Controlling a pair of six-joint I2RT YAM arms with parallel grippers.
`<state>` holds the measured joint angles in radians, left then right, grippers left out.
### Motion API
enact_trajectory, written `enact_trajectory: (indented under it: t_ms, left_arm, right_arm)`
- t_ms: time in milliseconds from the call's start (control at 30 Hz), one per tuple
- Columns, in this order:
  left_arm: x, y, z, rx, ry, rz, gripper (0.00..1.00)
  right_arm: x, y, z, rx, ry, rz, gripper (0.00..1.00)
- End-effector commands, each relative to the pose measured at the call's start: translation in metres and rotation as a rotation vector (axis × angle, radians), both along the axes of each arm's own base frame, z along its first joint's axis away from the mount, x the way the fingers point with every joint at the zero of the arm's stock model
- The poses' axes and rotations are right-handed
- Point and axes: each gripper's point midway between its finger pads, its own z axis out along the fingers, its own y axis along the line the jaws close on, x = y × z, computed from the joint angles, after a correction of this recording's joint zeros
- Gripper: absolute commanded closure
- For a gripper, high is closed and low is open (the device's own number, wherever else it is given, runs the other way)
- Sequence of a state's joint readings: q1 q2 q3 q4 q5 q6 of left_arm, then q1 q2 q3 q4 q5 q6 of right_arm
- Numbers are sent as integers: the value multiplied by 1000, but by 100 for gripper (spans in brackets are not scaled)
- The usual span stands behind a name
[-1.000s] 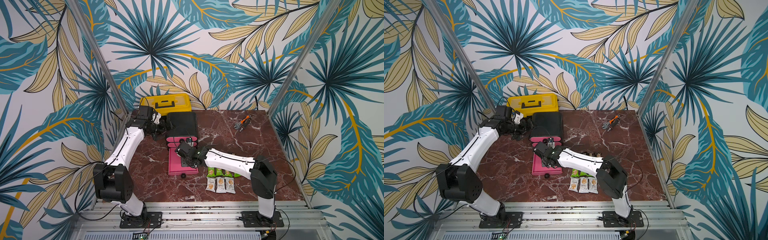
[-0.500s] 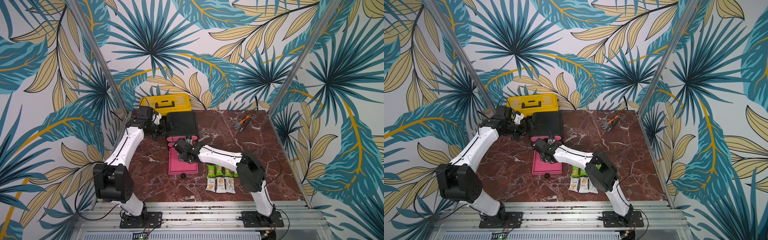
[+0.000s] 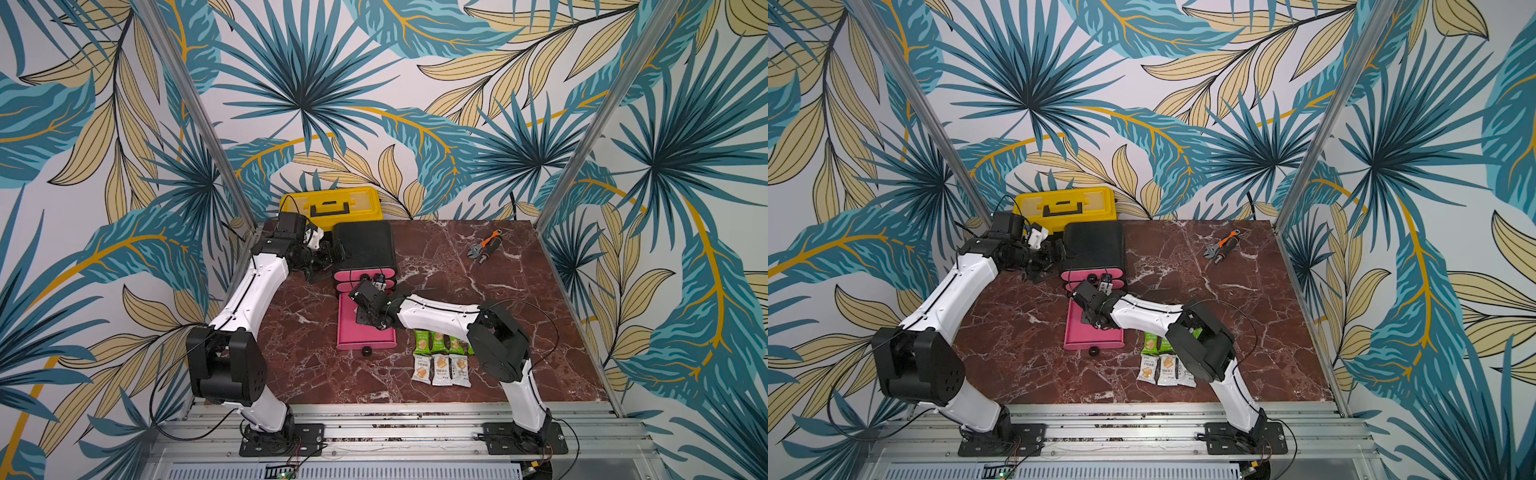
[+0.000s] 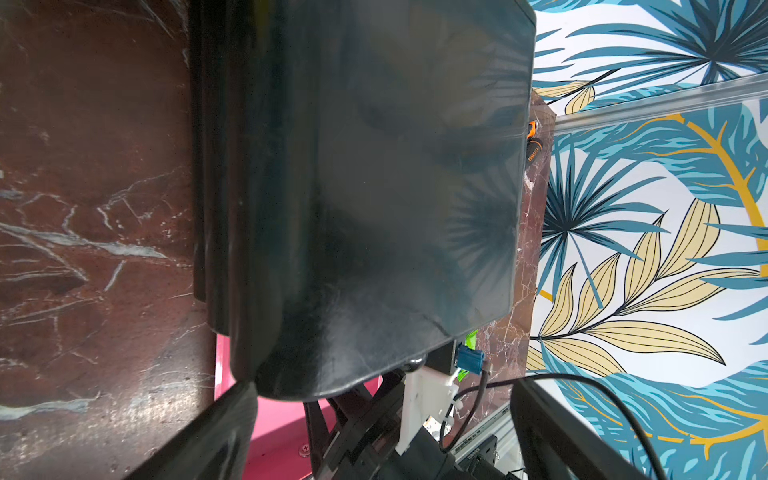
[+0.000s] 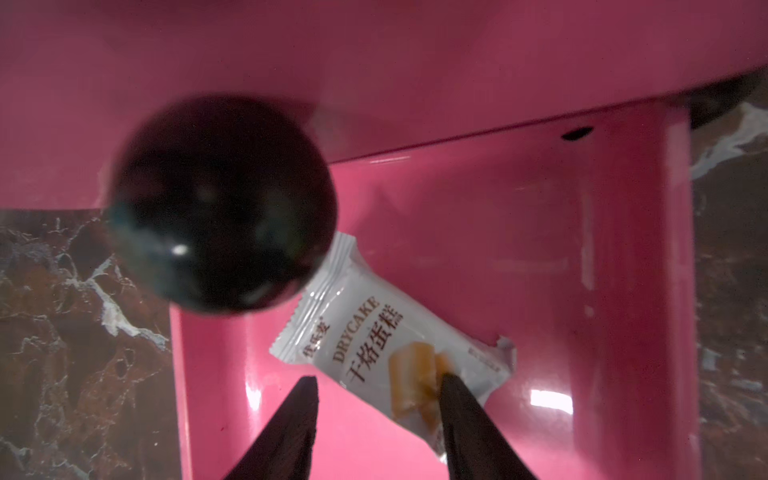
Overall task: Take the cookies out of the drawer
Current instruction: Pick up the cookie from the drawer.
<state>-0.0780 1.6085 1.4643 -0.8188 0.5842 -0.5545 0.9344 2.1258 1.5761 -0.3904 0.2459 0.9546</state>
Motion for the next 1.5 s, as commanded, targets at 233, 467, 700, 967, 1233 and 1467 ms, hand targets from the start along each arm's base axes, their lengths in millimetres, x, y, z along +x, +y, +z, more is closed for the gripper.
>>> enact_trajectory:
  t_ms: [233, 467, 700, 967, 1233, 1467]
  left_arm:
    - [-5, -5, -9, -10, 18, -7, 0]
    - [-4, -6, -7, -16, 15, -7, 0]
    - [-11, -5, -12, 4, 33, -26, 0]
    - [-19, -5, -15, 26, 46, -39, 0]
    - [-25, -8, -19, 44, 58, -41, 0]
    - [-29, -10, -21, 64, 64, -48, 0]
  right_arm:
    - [-38, 12, 6, 55, 88, 11, 47]
    - [-45, 8, 43, 22, 9, 63, 41]
    - [-31, -20, 28, -158, 13, 134, 33]
    - [-21, -14, 1, -212, 40, 197, 33]
    - [-14, -4, -18, -242, 43, 233, 33]
    - [-17, -6, -36, -247, 61, 234, 36]
